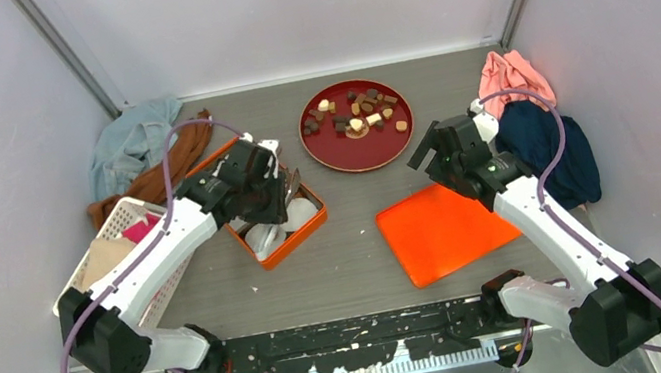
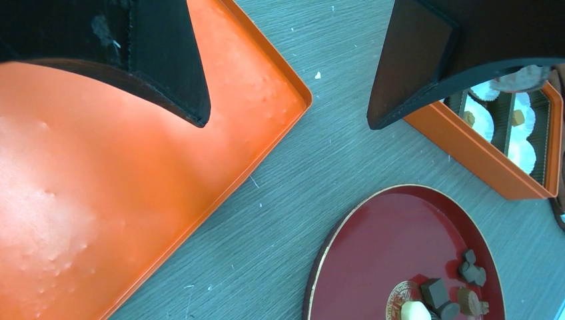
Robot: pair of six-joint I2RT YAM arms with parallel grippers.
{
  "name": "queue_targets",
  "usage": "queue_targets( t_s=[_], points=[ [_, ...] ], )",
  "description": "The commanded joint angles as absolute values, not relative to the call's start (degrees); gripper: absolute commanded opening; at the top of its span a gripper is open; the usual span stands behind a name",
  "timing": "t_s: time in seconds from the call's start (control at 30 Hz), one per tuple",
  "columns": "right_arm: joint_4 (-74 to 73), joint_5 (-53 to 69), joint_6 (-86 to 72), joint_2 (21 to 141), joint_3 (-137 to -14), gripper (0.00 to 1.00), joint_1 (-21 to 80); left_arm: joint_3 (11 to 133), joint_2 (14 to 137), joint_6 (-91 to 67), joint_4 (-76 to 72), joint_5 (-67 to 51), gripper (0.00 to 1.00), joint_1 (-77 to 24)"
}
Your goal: Pack the chocolate
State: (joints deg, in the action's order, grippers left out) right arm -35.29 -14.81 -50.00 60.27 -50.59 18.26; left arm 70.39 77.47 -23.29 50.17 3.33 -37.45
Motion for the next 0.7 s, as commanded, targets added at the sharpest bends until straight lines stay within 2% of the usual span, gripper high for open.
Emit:
queue_targets(
  t_s=[0.0,0.23,0.67],
  points=[
    [-33.14,-14.71,-50.60,60.24,-52.03,0.93,18.10,68.80,76.67,-22.10,50.72,0.29,0.18,-37.64],
    [-33.57,-15.07,-50.52,59.88,-51.59,0.93,18.10,68.27,78.22,-21.31,53.60,0.26,0.19,-37.70],
    [-32.70,-14.41,-50.55,61.64,-51.86,0.93,18.06,68.03,82.00,-19.38,54.58,-2.66,0.25,-37.63]
  ],
)
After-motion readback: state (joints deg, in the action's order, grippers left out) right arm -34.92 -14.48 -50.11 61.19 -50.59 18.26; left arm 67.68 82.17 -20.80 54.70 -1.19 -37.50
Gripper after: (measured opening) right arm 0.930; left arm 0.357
